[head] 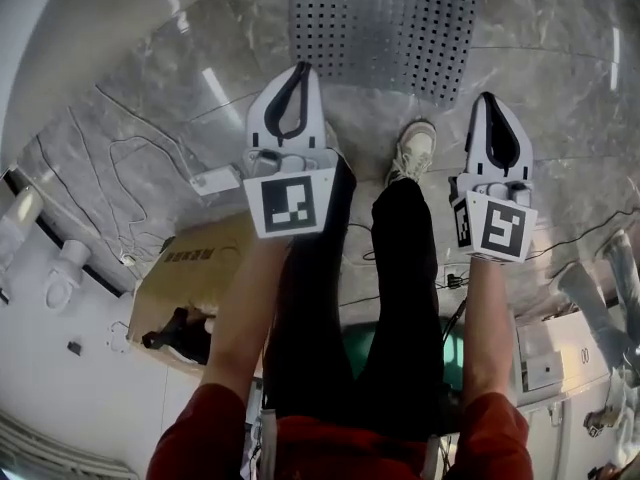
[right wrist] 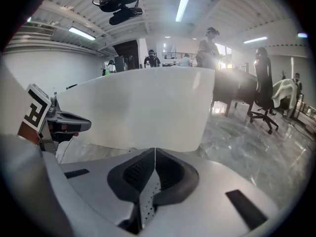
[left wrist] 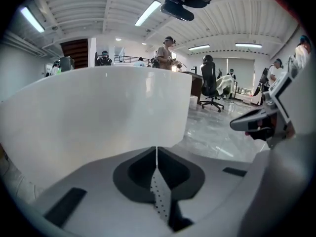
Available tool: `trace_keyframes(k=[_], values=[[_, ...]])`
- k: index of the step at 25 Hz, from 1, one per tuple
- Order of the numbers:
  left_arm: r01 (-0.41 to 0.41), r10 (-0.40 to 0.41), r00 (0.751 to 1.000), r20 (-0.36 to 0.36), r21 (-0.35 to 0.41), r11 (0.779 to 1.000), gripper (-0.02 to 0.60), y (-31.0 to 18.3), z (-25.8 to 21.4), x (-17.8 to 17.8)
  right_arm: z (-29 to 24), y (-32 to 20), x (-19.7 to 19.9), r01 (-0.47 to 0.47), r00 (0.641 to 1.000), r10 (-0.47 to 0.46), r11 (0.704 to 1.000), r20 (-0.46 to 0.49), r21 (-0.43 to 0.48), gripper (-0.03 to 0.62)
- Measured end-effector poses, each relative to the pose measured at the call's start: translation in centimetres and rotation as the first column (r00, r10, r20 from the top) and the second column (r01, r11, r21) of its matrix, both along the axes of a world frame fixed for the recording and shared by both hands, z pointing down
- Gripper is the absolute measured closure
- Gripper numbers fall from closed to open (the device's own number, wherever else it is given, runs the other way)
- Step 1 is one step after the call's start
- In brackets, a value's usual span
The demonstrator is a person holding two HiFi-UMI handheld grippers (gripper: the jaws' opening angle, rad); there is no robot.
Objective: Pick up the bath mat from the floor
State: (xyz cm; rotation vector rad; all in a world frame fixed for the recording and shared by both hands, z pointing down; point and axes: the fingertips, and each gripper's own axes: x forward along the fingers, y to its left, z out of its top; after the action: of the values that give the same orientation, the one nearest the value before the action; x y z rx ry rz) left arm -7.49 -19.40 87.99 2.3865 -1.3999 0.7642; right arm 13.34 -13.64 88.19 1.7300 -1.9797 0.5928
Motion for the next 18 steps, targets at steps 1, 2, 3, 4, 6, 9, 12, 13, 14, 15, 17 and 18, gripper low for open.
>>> trace_keyframes(k=[1,2,3,4,6,9,12,13,14,15,17,18], values=[[-0.004,0.004,1.0,-0.001,-0.009,1.0,0.565,0.3,1.4,0.0,1.4,0.1,-0.1,-0.002,1.0,0.002,1.0,-0.001,-0.009,0.582],[-0.01,0.01,1.0,0.0,-0.017,1.0,0.565,0.6,2.7,-0.1,2.7,0.2,-0.2,-0.001,1.0,0.0,1.0,-0.003,-0.018,0.582],[-0.015,0.015,1.0,0.001,-0.026,1.0,0.565,0.8,3.9,-0.2,3.9,0.3,-0.3,0.004,1.0,-0.004,1.0,-0.006,-0.025,0.582],[-0.018,0.018,1.0,0.002,-0.039,0.999,0.565,1.1,5.1,-0.3,5.0,0.3,-0.4,0.008,1.0,-0.008,0.999,-0.008,-0.033,0.582],[-0.026,0.026,1.0,0.01,-0.067,0.997,0.565,1.6,7.8,-0.8,7.4,0.3,-0.5,0.01,1.0,-0.011,0.999,-0.009,-0.048,0.582],[-0.045,0.049,0.998,0.042,-0.073,0.996,0.565,1.5,11.4,-1.4,10.9,0.4,-0.6,0.003,1.0,-0.004,0.998,-0.012,-0.068,0.582],[-0.058,0.063,0.996,0.064,-0.075,0.995,0.565,1.3,14.4,-1.8,13.8,0.7,-0.6,-0.01,1.0,0.009,0.996,-0.014,-0.092,0.582],[-0.067,0.073,0.995,0.07,-0.079,0.995,0.565,1.2,15.4,-1.9,14.7,0.8,-0.7,-0.011,1.0,0.01,0.995,-0.014,-0.103,0.582],[-0.077,0.083,0.994,0.076,-0.083,0.994,0.565,1.1,16.4,-2.0,15.5,0.9,-0.8,-0.012,1.0,0.01,0.994,-0.014,-0.113,0.582],[-0.081,0.088,0.993,0.078,-0.09,0.993,0.565,0.9,17.3,-2.2,16.2,1.1,-0.9,-0.012,1.0,0.01,0.992,-0.014,-0.124,0.582],[-0.077,0.086,0.993,0.08,-0.116,0.99,0.565,0.7,19.0,-2.6,17.5,1.3,-1.2,-0.008,1.0,0.006,0.99,-0.013,-0.144,0.582],[-0.078,0.09,0.992,0.086,-0.132,0.988,0.565,0.6,19.8,-2.8,18.1,1.4,-1.3,-0.003,1.0,0.002,0.988,-0.013,-0.153,0.58]])
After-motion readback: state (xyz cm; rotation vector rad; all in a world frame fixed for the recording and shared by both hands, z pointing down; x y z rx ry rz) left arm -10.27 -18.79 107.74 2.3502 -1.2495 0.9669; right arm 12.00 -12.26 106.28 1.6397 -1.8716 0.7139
